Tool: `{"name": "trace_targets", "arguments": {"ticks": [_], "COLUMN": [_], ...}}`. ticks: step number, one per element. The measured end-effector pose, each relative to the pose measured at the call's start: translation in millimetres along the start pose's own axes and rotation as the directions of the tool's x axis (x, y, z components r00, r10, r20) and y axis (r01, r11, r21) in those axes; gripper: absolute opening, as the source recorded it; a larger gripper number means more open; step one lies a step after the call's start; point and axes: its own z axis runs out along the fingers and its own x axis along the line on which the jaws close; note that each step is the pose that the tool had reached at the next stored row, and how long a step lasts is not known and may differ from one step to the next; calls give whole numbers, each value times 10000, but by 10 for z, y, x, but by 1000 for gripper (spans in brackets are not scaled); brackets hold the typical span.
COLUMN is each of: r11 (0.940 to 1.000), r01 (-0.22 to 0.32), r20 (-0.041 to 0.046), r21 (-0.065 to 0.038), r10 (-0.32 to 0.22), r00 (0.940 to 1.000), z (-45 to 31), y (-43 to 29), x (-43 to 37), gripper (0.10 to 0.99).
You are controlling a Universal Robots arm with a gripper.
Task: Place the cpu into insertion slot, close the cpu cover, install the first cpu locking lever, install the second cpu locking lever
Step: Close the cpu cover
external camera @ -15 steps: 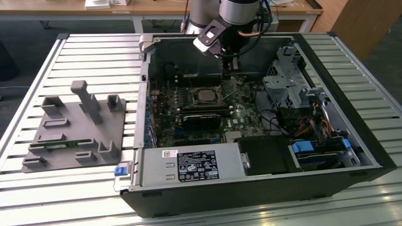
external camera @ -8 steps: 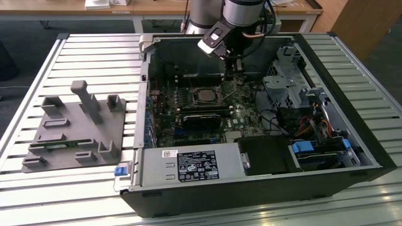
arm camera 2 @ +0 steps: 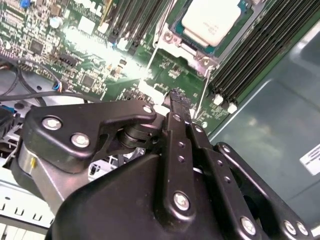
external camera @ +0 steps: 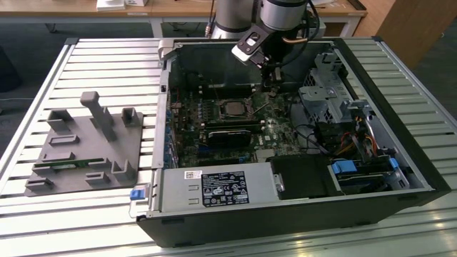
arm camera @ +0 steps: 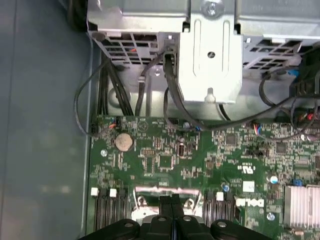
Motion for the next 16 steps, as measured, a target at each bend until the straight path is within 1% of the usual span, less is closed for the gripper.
{"name": "trace_targets", "arguments": {"ticks": [2, 5, 10, 16], "r11": [10000, 10000, 10000, 10000], "r01": [0, -3, -5, -4], "r20": [6, 62, 70, 77], "r21": [0, 2, 2, 2], "r10": [0, 3, 5, 4], "r00": [10000, 10000, 10000, 10000], "z": [6, 15, 41, 54], "y": [25, 56, 119, 189], "x": [9, 41, 49, 60], "gripper": [114, 114, 114, 114]}}
